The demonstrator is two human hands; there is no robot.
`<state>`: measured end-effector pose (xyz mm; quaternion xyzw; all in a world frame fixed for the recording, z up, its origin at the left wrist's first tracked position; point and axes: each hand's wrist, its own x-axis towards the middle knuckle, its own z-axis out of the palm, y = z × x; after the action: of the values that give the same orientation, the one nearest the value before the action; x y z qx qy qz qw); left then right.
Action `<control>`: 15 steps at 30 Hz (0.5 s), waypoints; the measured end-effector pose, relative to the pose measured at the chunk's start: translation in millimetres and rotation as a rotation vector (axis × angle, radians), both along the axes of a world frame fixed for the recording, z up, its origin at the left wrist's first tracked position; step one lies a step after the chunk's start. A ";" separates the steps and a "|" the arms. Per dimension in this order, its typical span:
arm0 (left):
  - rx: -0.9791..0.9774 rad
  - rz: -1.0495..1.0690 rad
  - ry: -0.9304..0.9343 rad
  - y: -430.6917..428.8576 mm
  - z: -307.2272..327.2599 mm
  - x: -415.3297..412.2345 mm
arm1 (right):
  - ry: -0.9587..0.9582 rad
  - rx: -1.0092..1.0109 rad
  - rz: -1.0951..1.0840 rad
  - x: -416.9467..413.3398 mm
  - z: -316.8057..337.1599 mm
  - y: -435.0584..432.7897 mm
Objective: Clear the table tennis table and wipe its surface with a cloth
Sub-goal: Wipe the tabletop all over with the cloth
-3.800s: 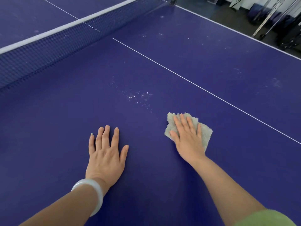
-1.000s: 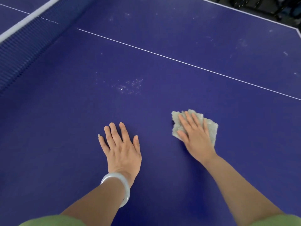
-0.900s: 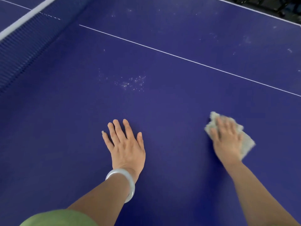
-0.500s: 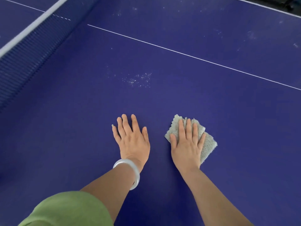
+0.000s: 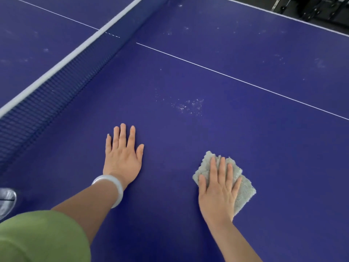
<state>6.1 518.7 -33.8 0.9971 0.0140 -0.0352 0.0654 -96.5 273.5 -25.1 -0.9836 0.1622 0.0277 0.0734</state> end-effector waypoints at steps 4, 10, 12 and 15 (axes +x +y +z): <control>0.002 -0.005 -0.025 1.2 -2.2 -0.1 | -0.007 -0.007 0.475 22.9 -3.6 39.9; -0.001 -0.009 -0.021 0.3 -1.7 0.3 | 0.034 0.063 0.065 103.2 8.0 -47.6; -0.001 -0.009 -0.019 0.4 -1.5 0.5 | 0.054 0.100 -0.209 97.8 6.6 -43.7; 0.001 -0.014 -0.020 0.8 -2.5 -0.4 | -0.011 -0.017 0.005 74.2 -2.0 16.6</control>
<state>5.7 519.5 -36.3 0.9976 0.0066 -0.0259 0.0646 -22.3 290.1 -27.1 -0.9847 0.1598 0.0210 0.0657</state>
